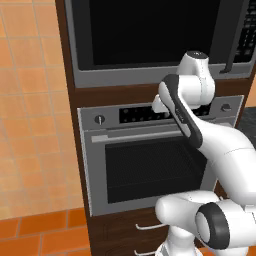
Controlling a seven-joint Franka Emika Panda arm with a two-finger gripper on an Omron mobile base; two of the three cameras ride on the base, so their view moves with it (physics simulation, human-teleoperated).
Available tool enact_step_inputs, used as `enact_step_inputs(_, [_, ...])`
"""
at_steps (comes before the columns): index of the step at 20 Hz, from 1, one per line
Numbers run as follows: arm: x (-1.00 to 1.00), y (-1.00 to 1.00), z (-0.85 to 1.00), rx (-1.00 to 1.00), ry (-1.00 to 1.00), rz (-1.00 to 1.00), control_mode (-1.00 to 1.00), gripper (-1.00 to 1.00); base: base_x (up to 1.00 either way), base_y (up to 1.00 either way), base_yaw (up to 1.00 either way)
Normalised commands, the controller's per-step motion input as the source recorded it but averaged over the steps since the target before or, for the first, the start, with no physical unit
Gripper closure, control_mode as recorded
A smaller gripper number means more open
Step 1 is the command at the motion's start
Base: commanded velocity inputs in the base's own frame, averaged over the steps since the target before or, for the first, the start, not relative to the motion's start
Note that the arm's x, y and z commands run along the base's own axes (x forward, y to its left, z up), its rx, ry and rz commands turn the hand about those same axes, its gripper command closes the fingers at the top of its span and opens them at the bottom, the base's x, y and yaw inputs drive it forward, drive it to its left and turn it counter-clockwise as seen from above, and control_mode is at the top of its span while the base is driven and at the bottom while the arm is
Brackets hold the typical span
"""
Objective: Navigate to the coffee machine.
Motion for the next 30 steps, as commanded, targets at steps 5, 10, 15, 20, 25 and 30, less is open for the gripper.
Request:
enact_step_inputs(5, [-0.53, 0.00, 0.00, 0.00, -0.11, 0.02, -1.00, -1.00, 0.00, 0.00, 0.00])
enact_step_inputs(10, [-0.95, 0.00, 0.00, 0.00, -0.13, 0.02, -1.00, -1.00, 0.00, 0.00, 0.00])
enact_step_inputs(15, [-0.45, -0.02, 0.00, 0.01, -0.04, -0.01, -1.00, -1.00, 0.00, 0.00, 0.00])
enact_step_inputs(20, [0.00, 0.00, 0.00, 0.00, 0.00, 0.00, 1.00, -1.00, 0.00, 0.00, 0.00])
enact_step_inputs(25, [0.00, 0.00, 0.00, 0.00, 0.00, 0.00, 1.00, -1.00, -0.78, 0.00, 0.00])
enact_step_inputs(30, [0.00, 0.00, 0.00, 0.00, 0.00, 0.00, 1.00, -1.00, -0.88, 0.16, -0.11])
